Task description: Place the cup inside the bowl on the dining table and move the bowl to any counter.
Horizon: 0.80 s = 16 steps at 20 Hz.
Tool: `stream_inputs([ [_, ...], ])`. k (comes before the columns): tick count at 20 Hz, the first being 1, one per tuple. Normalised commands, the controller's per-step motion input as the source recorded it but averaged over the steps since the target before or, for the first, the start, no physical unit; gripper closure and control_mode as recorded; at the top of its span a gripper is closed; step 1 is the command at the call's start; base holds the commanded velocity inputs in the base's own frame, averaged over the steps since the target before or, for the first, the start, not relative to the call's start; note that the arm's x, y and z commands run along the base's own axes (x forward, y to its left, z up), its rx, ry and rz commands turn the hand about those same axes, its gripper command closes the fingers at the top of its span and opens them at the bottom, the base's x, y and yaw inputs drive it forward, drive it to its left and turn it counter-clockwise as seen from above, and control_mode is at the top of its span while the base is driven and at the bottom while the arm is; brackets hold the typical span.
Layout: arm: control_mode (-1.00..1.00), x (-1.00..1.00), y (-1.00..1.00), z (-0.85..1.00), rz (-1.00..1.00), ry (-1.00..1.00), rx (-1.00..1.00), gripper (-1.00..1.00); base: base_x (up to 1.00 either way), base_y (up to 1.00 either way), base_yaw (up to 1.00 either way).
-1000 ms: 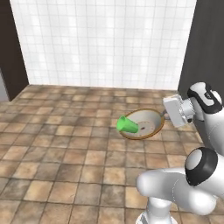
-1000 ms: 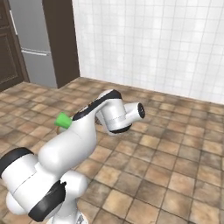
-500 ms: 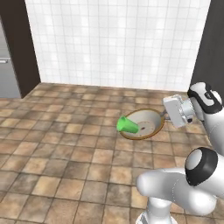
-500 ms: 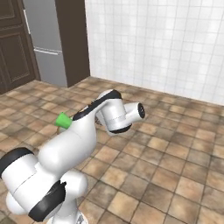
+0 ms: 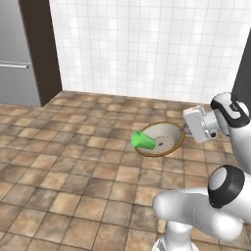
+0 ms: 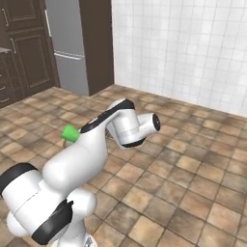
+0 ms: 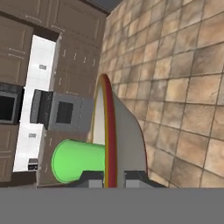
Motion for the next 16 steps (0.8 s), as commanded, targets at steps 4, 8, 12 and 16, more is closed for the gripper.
stream_inputs([
  [4,1.0,0.0,0.0,0.0,0.0,0.0,0.0,1.0,0.0,0.51,0.24],
  [8,1.0,0.0,0.0,0.0,0.0,0.0,0.0,1.0,0.0,0.54,0.24],
  [12,1.0,0.0,0.0,0.0,0.0,0.0,0.0,1.0,0.0,0.62,0.24],
  [16,1.0,0.0,0.0,0.0,0.0,0.0,0.0,1.0,0.0,0.65,0.26],
])
